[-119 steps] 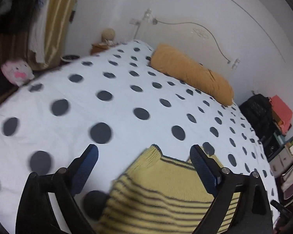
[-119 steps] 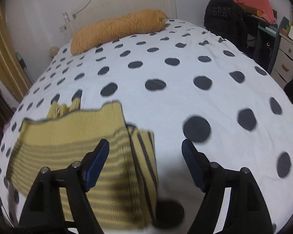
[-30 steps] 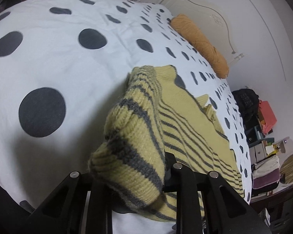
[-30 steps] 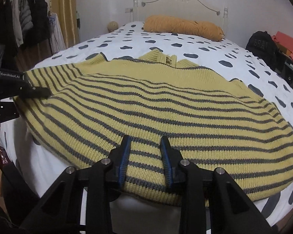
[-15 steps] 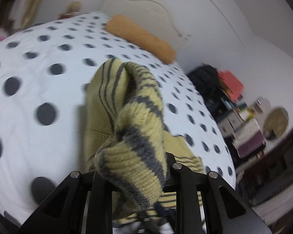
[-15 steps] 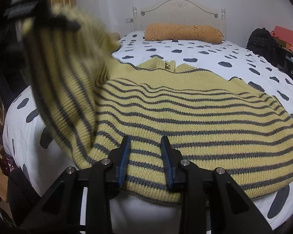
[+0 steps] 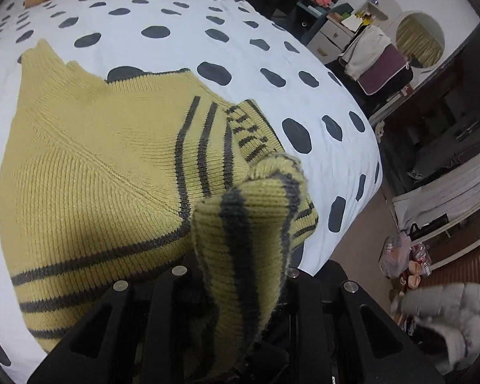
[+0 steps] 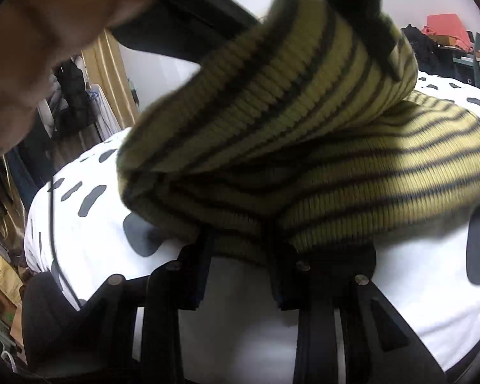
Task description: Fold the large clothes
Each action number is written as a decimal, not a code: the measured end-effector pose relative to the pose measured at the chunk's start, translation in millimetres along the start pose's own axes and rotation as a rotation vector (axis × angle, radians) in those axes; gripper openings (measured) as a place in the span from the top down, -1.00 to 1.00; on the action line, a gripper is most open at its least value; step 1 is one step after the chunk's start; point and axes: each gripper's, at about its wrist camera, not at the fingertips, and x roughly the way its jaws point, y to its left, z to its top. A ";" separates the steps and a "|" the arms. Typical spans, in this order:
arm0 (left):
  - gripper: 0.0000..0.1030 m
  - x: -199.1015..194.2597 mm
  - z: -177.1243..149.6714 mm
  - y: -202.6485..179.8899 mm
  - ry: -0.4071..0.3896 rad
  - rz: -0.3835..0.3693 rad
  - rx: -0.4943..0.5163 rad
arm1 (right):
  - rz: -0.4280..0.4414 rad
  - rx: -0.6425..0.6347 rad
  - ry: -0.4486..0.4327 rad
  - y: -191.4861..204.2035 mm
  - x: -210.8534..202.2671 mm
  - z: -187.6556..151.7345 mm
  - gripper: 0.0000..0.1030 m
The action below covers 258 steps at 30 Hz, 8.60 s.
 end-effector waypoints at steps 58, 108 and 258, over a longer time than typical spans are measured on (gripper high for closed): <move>-0.98 -64.1 -74.1 87.8 -0.265 0.259 -0.309 | -0.226 0.084 0.428 -136.2 -28.3 134.5 0.64; -0.99 -16.9 71.5 178.5 -0.178 -0.043 -0.311 | 0.293 0.477 0.504 -215.9 20.5 136.0 -0.74; -0.94 -152.2 -86.0 86.3 -0.249 0.667 -0.445 | -0.370 -0.079 0.541 104.8 41.4 146.9 -0.49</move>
